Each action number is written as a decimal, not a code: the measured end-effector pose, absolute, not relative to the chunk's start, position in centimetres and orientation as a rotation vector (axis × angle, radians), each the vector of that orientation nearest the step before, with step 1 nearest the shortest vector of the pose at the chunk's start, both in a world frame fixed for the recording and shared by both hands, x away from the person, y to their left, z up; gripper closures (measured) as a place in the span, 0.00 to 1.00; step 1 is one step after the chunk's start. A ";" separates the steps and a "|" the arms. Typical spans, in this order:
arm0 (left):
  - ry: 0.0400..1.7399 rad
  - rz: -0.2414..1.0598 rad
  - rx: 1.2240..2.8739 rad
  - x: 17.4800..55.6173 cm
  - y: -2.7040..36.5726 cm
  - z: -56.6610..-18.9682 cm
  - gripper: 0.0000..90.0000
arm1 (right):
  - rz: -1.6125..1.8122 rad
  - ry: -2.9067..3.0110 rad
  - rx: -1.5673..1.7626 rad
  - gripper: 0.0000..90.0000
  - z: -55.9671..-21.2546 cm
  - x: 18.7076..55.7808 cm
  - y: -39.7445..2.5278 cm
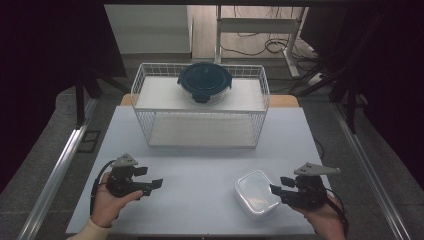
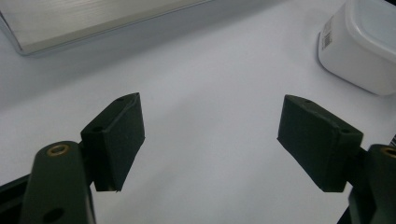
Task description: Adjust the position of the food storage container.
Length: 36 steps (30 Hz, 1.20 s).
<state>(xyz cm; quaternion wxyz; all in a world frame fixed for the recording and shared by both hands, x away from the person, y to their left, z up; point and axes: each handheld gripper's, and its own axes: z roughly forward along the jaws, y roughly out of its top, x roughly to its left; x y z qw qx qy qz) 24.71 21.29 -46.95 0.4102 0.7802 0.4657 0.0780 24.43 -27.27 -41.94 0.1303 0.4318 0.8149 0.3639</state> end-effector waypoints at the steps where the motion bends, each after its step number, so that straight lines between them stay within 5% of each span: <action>1: 1.173 0.196 1.964 24.7 21.3 -47.0 0.25 | 1.057 2.367 1.254 0.58 -41.9 24.4 -27.3; 12: 1.181 0.191 1.980 24.7 21.2 -47.4 0.25 | 0.782 2.452 1.276 0.98 -44.3 23.8 -29.9; 36: 1.201 0.187 1.979 24.6 21.5 -47.8 0.25 | 0.699 2.575 1.232 1.00 -47.4 25.0 -27.9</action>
